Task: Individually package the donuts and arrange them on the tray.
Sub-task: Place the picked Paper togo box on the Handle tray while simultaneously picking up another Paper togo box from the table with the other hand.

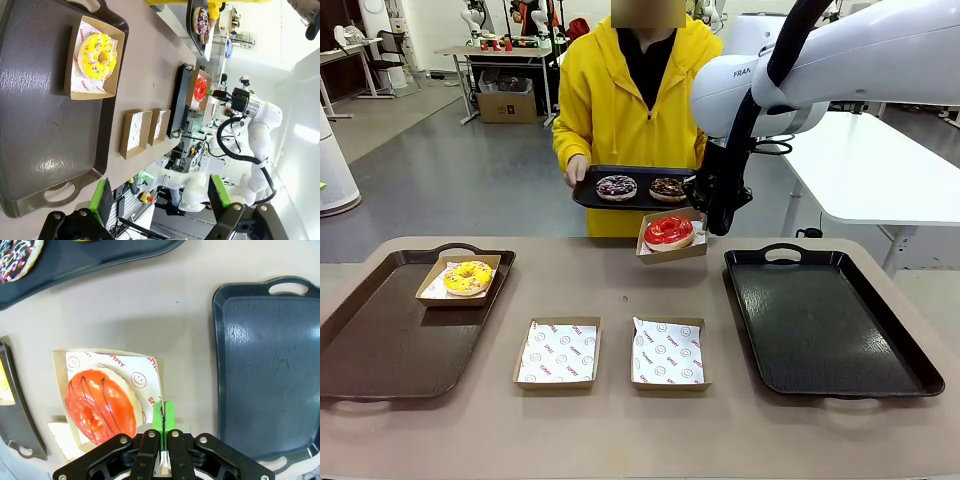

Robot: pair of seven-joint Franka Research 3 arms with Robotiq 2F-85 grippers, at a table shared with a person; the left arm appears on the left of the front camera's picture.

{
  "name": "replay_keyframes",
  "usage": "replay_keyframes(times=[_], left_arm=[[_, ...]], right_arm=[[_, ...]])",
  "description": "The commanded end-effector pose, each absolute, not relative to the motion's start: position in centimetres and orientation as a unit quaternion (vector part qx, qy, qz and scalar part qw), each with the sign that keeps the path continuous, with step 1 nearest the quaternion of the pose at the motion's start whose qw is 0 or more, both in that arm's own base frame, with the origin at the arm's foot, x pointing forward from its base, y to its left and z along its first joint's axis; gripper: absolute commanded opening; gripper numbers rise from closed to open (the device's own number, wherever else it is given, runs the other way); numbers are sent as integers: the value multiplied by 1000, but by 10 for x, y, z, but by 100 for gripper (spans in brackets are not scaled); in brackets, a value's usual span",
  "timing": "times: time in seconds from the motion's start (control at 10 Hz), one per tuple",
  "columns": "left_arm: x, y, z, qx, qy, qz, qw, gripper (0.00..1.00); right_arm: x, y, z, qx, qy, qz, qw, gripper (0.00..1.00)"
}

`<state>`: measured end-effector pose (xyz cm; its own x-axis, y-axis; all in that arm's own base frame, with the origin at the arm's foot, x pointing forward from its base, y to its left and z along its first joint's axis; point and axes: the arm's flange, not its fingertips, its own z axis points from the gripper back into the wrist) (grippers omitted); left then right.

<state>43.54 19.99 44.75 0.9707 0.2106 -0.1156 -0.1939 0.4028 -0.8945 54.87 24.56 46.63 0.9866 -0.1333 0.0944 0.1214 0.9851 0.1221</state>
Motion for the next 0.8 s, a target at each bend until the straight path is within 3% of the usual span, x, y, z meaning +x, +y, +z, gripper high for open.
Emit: replay_keyframes(times=[0.0, 0.2, 0.4, 0.7], left_arm=[[434, 199, 453, -533, -7, 127, 836, 100], [435, 200, 448, -533, -8, 121, 837, 100], [440, 162, 473, -463, 14, 76, 883, 100], [461, 88, 517, -385, 55, 60, 919, 100]], right_arm=[[548, 245, 468, 58, -52, -64, 995, 0], [549, 246, 466, 58, -51, -64, 995, 1], [523, 215, 494, 31, -48, -6, 998, 1], [494, 134, 520, 45, -42, -13, 998, 1]])
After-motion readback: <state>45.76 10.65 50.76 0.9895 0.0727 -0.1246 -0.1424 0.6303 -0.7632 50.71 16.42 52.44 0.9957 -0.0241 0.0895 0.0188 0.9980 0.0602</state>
